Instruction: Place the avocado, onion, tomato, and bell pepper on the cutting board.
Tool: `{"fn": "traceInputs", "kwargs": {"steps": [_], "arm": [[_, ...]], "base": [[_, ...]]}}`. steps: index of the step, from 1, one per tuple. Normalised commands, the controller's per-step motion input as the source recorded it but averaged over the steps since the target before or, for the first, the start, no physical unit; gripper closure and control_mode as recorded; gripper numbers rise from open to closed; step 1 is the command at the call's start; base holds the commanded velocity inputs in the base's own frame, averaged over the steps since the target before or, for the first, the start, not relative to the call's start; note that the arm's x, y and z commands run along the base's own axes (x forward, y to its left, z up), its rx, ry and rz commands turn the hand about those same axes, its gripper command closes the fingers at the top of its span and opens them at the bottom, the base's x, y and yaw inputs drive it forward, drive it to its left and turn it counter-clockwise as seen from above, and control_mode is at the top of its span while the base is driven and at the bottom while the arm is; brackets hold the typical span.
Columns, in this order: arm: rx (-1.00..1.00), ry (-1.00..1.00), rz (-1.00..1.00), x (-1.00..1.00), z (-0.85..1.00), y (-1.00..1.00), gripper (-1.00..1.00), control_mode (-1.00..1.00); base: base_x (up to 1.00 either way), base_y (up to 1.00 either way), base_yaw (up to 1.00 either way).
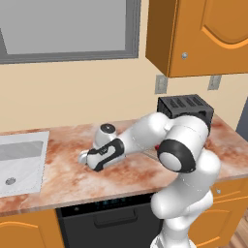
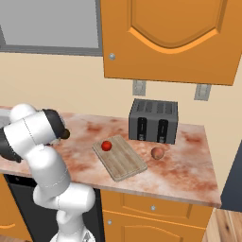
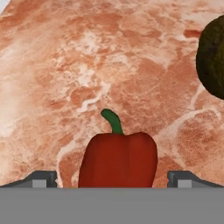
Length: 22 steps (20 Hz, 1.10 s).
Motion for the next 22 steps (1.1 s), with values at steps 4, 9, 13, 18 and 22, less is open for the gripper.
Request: {"fn": "traceInputs", "kwargs": {"steps": [4,9,13,18,22], "arm": [[0.00,0.01,0.00,0.18,-0.17,0.14,-1.00,-1.00],[0.00,0.01,0.00,0.14,-0.18,0.13,-1.00,-1.00],[0.00,0.01,0.00,0.07,-0.14,0.13,1.00,-1.00],[0.00,0.00,0.00,-0.03,0.00,0.00,1.00,-1.00],[0.00,0.00,0.00,-0.14,0.06,0.00,1.00,-1.00]], "base": [[0.00,0.00,0.00],[0.00,0.00,0.00],[0.00,0.00,0.00],[0.00,0.00,0.00],[0.00,0.00,0.00]]}}
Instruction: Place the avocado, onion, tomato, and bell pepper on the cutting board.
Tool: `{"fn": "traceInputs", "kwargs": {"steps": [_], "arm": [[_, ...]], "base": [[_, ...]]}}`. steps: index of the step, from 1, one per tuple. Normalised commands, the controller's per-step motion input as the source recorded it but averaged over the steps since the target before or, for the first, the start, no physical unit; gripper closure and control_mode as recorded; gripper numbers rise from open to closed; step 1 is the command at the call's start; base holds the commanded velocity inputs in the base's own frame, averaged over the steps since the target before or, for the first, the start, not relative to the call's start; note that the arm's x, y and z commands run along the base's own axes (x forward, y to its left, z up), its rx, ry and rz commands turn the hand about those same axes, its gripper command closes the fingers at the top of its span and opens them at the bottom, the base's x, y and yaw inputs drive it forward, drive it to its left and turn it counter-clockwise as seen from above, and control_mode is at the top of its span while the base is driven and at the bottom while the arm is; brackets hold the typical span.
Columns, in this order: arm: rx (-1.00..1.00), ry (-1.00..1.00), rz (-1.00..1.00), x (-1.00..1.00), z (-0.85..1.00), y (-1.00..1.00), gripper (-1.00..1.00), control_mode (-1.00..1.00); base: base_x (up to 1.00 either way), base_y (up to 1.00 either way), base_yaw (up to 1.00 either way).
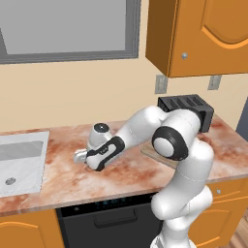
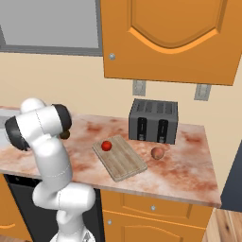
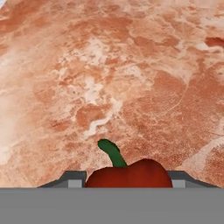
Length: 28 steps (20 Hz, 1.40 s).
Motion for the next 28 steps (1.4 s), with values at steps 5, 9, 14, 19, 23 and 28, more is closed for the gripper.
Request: {"fn": "traceInputs", "kwargs": {"steps": [5,9,14,19,23,28], "arm": [[0.00,-0.01,-0.01,-0.22,0.30,-0.02,1.00,-1.00],[0.00,-0.01,-0.03,-0.40,0.45,-0.14,1.00,-1.00],[0.00,0.00,-0.09,-0.52,0.61,-0.24,1.00,-1.00],[0.00,0.00,-0.15,-0.58,0.61,-0.38,1.00,-1.00],[0.00,0.00,-0.16,-0.58,0.58,-0.53,1.00,-1.00],[0.00,-0.04,-0.12,-0.45,0.53,-0.44,1.00,-1.00]], "base": [[0.00,0.00,0.00],[0.00,0.00,0.00],[0.00,0.00,0.00],[0.00,0.00,0.00],[0.00,0.00,0.00],[0.00,0.00,0.00]]}}
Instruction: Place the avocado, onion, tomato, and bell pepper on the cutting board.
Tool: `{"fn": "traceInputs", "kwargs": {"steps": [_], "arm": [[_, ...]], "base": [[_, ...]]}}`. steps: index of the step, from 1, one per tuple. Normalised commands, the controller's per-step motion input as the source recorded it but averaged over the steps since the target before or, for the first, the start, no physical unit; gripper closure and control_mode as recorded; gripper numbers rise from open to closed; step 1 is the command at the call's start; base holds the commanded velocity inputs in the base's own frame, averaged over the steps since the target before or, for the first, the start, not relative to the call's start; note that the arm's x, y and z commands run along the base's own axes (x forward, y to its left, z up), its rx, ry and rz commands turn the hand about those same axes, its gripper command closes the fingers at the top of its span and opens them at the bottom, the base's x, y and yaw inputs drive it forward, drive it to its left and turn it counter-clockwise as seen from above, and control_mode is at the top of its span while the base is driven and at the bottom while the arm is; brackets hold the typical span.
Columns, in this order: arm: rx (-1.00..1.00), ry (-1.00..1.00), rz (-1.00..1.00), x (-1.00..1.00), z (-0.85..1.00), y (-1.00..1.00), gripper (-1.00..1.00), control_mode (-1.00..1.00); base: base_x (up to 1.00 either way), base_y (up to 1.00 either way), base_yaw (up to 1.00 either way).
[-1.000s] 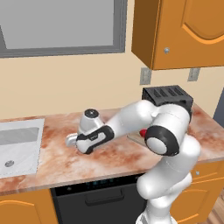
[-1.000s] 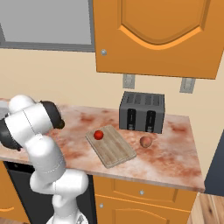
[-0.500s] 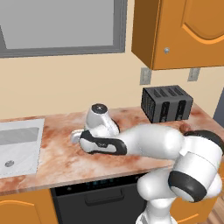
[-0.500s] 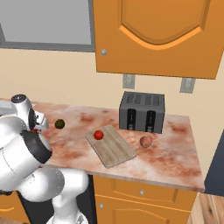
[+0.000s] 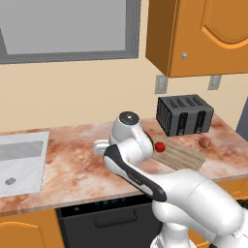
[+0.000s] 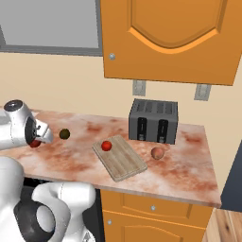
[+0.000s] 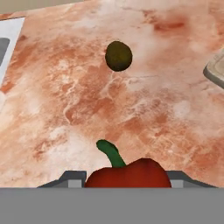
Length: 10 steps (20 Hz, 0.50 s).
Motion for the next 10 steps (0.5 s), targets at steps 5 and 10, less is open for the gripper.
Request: {"fn": "traceInputs", "kwargs": {"steps": [5,10], "arm": [[0.00,-0.05,-0.07,-0.35,0.46,-0.52,1.00,-1.00],[0.00,-0.05,-0.01,-0.24,0.26,-0.66,1.00,-1.00]], "base": [[0.00,0.00,0.00],[0.00,0.00,0.00]]}}
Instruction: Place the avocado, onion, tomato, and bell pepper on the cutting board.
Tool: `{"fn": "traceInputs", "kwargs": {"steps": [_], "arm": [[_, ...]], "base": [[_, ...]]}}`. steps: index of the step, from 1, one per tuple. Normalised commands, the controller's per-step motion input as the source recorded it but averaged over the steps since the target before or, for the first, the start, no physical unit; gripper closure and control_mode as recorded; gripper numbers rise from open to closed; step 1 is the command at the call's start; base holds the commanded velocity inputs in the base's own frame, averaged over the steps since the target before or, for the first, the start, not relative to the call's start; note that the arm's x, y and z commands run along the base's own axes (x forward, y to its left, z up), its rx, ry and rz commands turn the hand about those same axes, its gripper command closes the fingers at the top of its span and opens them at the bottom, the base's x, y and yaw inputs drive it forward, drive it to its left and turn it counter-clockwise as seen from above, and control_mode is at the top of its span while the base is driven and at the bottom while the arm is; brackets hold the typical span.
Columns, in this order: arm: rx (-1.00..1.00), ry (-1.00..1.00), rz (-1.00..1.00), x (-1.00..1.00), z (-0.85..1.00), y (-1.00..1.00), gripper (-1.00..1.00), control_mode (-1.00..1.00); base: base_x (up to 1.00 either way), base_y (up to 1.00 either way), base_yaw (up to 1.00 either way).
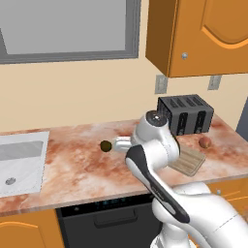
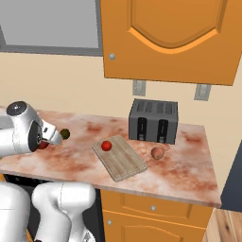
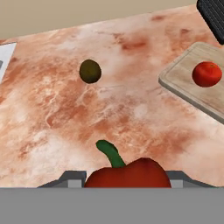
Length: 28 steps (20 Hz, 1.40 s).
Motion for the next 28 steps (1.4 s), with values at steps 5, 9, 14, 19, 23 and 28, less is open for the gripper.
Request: {"fn": "traceInputs", "kwargs": {"steps": [5,9,14,19,23,28], "arm": [[-0.01,-0.05,0.00,-0.18,0.16,-0.70,1.00,-1.00],[0.00,0.00,0.00,-0.05,0.06,-0.66,1.00,-1.00],[0.00,0.00,0.00,0.00,0.00,-0.68,1.00,-1.00],[0.00,0.00,0.00,0.06,0.00,-0.74,1.00,-1.00],[0.00,0.00,0.00,0.07,0.00,-0.72,1.00,-1.00],[0.00,0.01,0.00,0.20,0.00,-0.67,1.00,-1.00]], "base": [[0.00,0.00,0.00],[0.00,0.00,0.00],[0.00,0.00,0.00],[0.00,0.00,0.00],[0.00,0.00,0.00],[0.00,0.00,0.00]]}}
